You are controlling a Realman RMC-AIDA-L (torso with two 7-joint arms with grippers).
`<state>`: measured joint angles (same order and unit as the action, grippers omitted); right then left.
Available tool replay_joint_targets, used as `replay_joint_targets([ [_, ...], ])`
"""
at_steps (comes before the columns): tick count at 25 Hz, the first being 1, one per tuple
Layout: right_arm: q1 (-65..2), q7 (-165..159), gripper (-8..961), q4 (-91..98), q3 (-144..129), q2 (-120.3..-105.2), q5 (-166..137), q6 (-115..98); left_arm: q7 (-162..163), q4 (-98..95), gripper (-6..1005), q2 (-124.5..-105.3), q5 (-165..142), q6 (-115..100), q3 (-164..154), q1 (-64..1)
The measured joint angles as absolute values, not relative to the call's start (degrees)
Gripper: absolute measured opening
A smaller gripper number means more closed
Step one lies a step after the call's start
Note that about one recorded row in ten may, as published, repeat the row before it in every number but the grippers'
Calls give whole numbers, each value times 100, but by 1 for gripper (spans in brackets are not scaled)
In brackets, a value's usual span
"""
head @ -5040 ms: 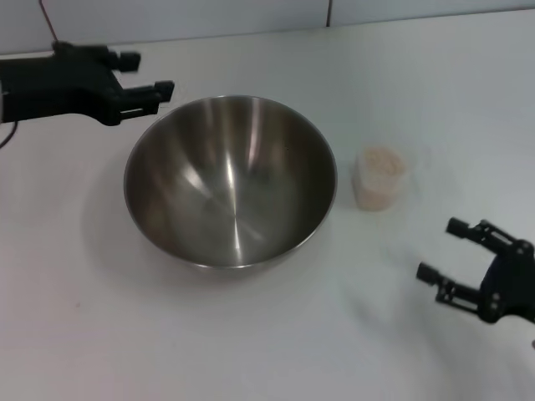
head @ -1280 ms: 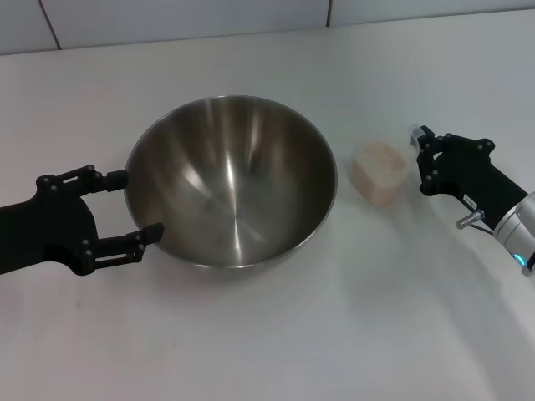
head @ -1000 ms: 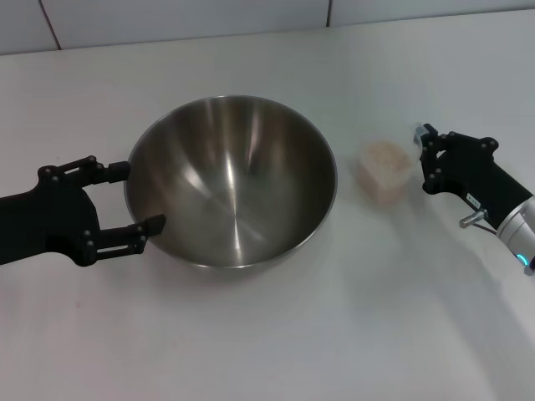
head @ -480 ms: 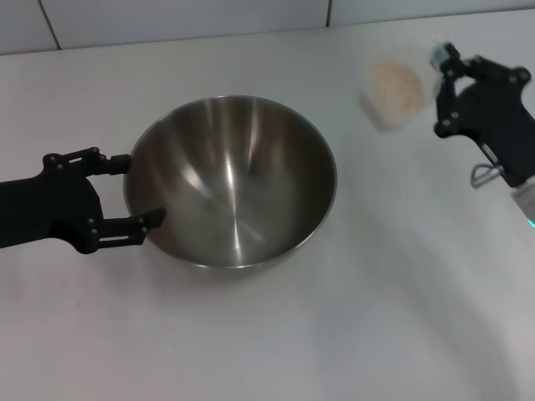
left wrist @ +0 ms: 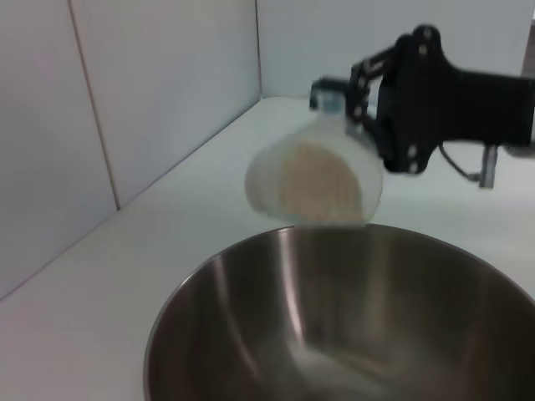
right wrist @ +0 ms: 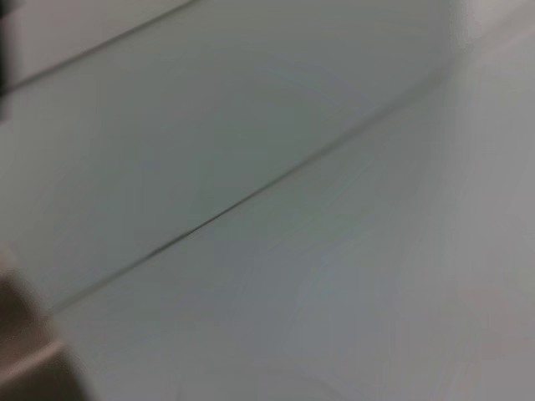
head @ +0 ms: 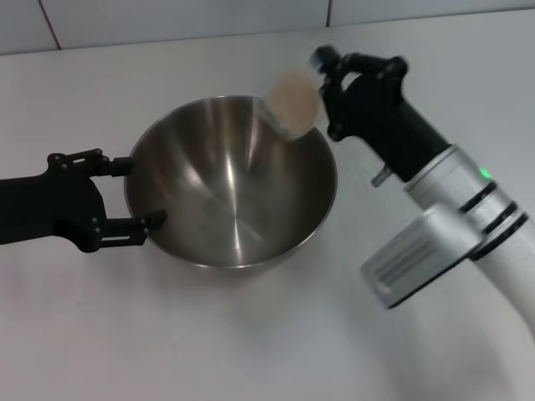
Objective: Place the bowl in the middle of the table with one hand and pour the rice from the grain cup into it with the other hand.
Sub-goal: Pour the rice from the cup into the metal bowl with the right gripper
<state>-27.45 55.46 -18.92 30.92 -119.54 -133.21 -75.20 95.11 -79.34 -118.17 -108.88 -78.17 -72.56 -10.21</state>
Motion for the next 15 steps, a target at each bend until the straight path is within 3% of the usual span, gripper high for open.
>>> replay_joint_targets([
  [15, -2657, 9997, 22, -2648, 2766, -11988, -13524, -6995, 9518, -7937, 834, -11821, -10889, -7901, -7245, -1115],
])
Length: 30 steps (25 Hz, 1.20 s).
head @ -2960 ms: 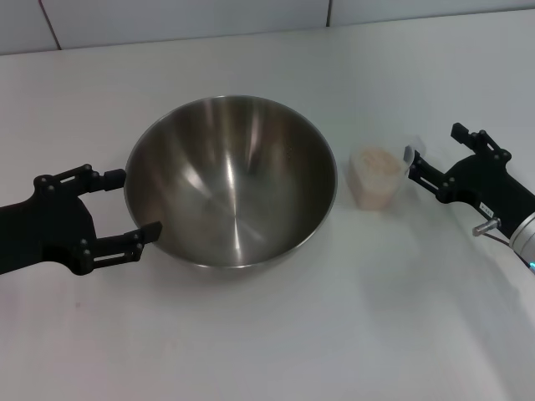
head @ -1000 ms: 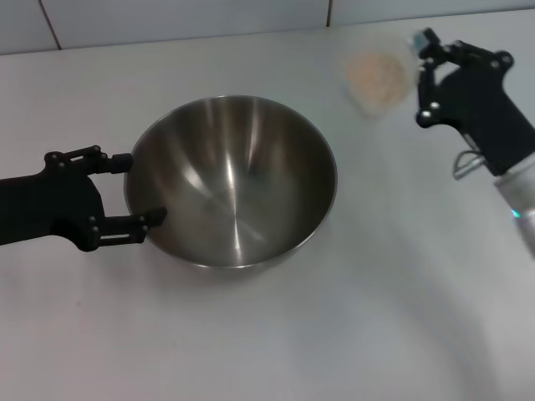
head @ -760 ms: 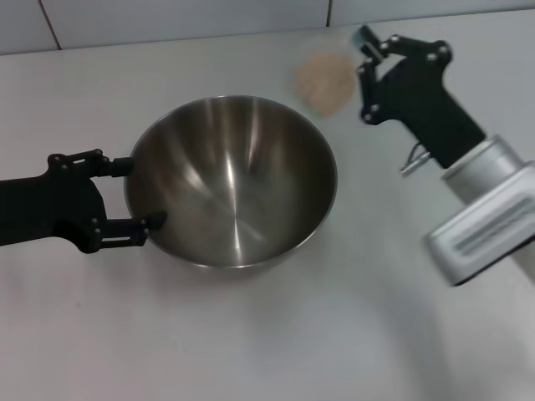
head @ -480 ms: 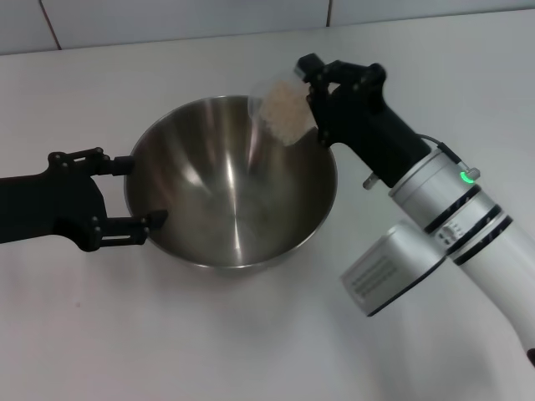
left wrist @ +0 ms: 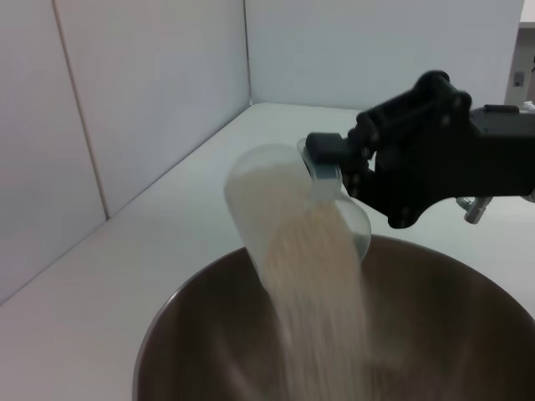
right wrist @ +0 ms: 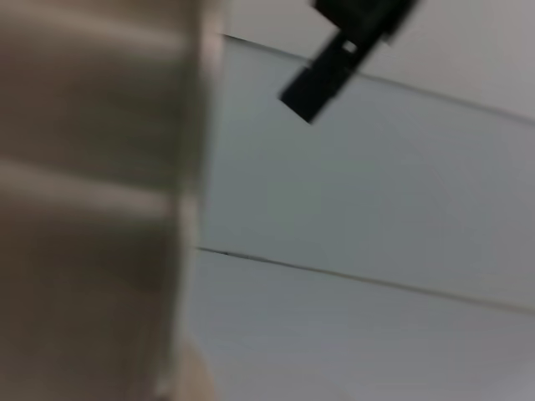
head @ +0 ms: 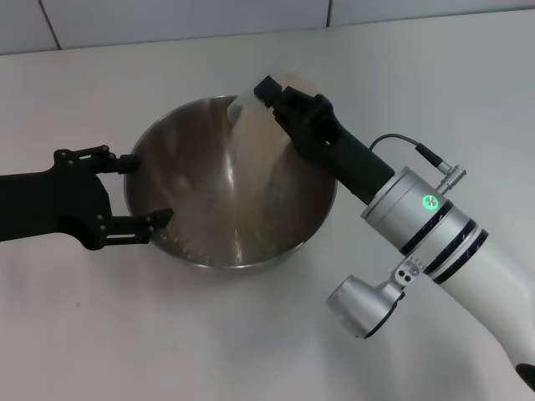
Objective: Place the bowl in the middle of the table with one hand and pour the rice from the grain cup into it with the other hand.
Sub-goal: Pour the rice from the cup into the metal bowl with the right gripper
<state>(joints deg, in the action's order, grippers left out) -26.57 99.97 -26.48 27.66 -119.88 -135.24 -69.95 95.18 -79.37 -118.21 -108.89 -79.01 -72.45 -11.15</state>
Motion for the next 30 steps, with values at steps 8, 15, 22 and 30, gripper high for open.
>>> replay_joint_targets([
  [8, -2613, 12393, 26, -2936, 2653, -11988, -13546, -6774, 9525, -7937, 834, -11825, -10909, -7932, -7251, -1156],
  [15, -2610, 14107, 29, -2986, 2436, -11988, -13546, -6376, 9612, -7927, 834, -11830, -11008, -7940, -7268, -1255],
  [22, -2546, 13898, 32, -3158, 2479, -11987, -13152, -6309, 9653, -7930, 834, -11821, -11030, -7954, -7255, -1276],
  [30, -2087, 9486, 36, -4291, 2793, -11984, -12346, -6675, 9659, -7940, 834, -11821, -11030, -8006, -7232, -1274],
])
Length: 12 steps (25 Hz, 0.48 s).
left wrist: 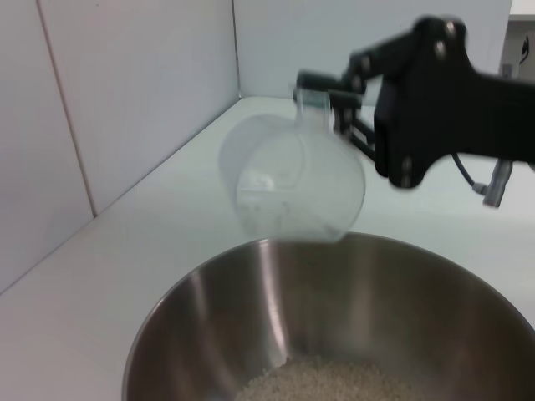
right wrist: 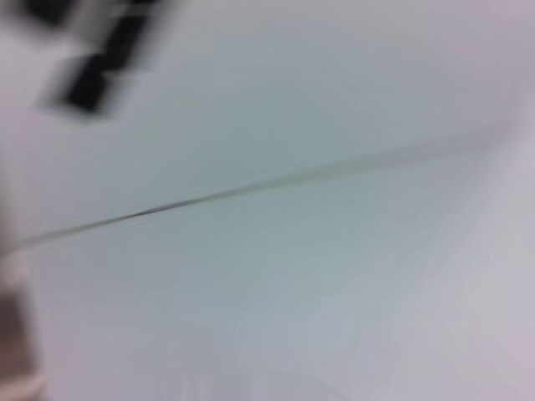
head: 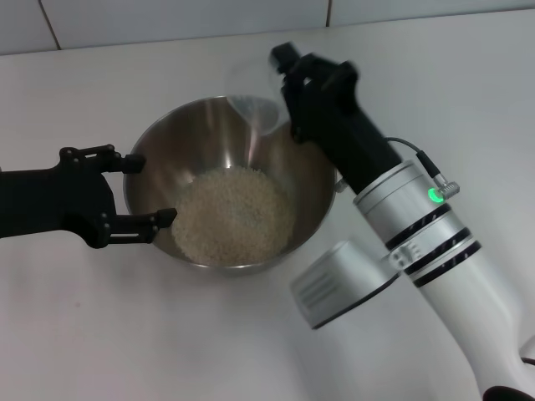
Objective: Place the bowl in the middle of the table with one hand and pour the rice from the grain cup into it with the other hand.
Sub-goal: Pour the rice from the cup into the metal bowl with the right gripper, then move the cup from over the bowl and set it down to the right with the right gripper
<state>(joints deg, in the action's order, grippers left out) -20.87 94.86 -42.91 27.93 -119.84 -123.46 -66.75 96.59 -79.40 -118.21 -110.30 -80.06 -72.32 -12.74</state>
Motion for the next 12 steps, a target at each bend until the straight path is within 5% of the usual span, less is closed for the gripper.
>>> replay_joint_targets([
  [12, -2175, 1653, 42, -2677, 3891, -11932, -12094, -7120, 9659, -7992, 834, -11831, -11029, -8007, -7269, -1280],
])
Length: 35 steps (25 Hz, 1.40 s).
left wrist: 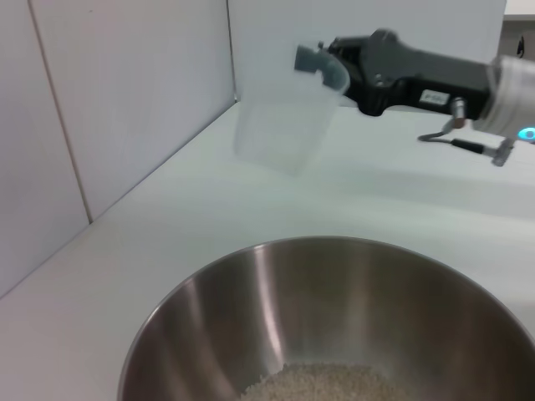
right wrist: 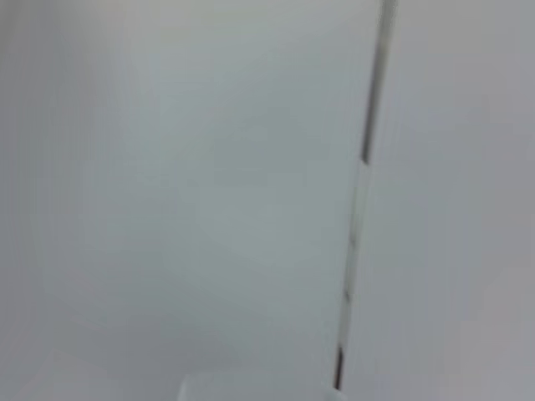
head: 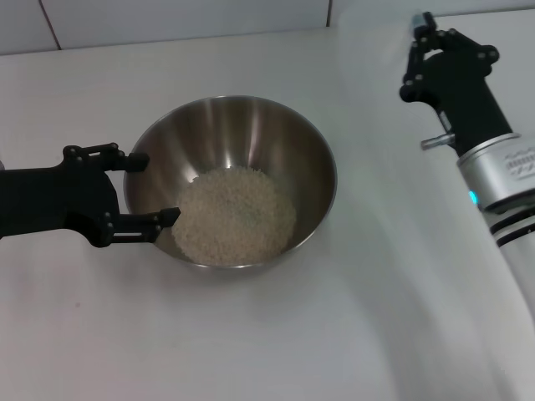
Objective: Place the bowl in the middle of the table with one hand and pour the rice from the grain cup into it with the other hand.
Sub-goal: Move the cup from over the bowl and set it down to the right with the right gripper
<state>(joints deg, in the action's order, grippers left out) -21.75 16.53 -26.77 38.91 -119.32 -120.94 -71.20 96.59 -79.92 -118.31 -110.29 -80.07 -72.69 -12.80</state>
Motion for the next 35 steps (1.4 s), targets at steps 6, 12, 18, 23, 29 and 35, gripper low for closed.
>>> replay_joint_targets([
  [6, -2684, 330, 45, -1472, 3818, -11948, -12130, -6415, 9659, -7992, 834, -11834, -11029, -8007, -7268, -1282],
  [12, -2836, 268, 48, -1398, 3769, -11939, -12568, -5707, 9659, -7987, 834, -11839, -11029, -8007, -7275, -1291],
  [18, -2880, 252, 51, -1412, 3764, -11951, -12869, -5263, 9657, -7983, 834, -11839, -11029, -8006, -7278, -1302],
  [23, -2879, 240, 53, -1417, 3765, -11953, -12885, -5085, 9657, -7963, 834, -11839, -11029, -8007, -7284, -1316],
  [29, -2729, 227, 56, -1496, 3769, -11965, -12885, -5078, 9657, -7946, 834, -11838, -11029, -8019, -7285, -1319],
  [35, -2289, 104, 369, -1775, 3781, -11944, -12867, -5268, 9658, -7945, 834, -11833, -11029, -8033, -7285, -1319],
])
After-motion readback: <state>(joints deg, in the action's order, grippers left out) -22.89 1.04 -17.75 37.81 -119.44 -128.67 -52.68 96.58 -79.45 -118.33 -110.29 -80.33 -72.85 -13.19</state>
